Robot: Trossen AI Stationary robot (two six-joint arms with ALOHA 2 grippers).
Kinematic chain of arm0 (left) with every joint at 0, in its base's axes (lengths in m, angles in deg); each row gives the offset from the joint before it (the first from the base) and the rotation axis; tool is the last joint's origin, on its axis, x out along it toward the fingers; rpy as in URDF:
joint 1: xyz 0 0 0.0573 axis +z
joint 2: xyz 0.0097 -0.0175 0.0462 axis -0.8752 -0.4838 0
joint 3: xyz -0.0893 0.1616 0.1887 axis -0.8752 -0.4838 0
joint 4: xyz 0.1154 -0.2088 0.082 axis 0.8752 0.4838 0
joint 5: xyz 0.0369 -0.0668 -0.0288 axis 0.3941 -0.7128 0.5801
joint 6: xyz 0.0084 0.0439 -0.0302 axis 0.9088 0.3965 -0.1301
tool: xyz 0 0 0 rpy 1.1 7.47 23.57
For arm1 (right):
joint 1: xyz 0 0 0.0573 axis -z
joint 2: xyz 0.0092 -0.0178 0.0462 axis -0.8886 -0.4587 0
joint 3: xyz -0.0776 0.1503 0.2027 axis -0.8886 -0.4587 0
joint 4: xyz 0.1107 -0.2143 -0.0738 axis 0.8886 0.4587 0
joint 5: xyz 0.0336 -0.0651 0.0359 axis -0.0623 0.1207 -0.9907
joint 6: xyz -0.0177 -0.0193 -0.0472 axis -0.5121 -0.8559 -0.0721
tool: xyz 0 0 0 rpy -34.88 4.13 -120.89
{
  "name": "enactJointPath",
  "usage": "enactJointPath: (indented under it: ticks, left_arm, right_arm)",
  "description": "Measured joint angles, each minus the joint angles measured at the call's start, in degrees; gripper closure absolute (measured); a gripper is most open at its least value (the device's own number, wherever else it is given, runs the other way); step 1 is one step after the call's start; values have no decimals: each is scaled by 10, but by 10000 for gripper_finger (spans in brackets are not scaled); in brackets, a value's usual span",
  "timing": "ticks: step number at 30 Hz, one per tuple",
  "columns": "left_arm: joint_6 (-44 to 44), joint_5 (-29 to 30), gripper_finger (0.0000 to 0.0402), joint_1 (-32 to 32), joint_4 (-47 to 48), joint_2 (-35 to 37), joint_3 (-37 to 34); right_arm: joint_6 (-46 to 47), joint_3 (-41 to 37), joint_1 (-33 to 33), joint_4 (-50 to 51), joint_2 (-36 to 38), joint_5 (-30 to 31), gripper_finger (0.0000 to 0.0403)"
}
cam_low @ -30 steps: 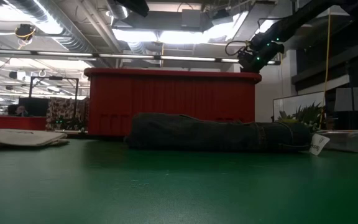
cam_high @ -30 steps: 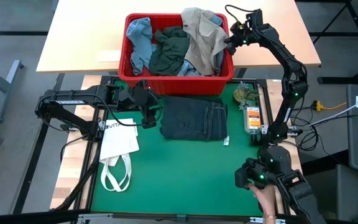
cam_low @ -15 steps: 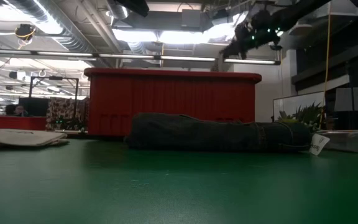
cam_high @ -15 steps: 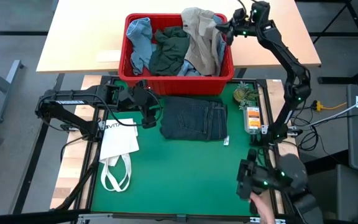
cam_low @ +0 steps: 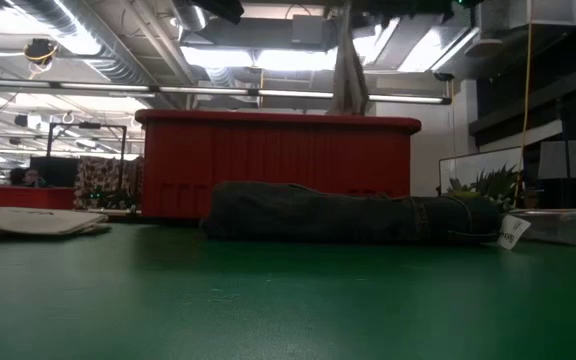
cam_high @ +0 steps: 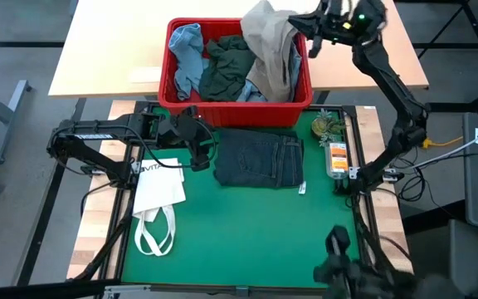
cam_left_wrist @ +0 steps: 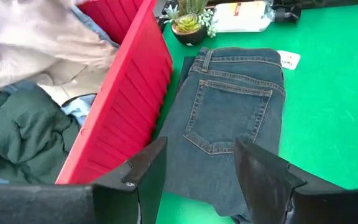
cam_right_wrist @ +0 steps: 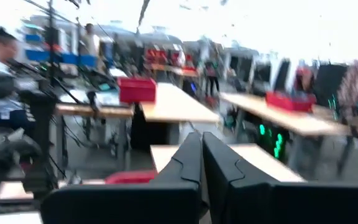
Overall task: Fold laundry
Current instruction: Remove the brown shorts from the laundry bin
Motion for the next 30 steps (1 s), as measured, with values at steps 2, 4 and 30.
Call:
enactJointPath:
  ticks: [2,4,30]
  left_arm:
    - [0,0,221,0,0,0,0]
    - [0,0,221,0,0,0,0]
    - [0,1,221,14,-103,-39,1]
  right_arm:
    - [15,0,-11,-21,17,-8,401]
    - [30,0,-21,-40,33,-16,401]
    - [76,0,-128,-103,248,-52,400]
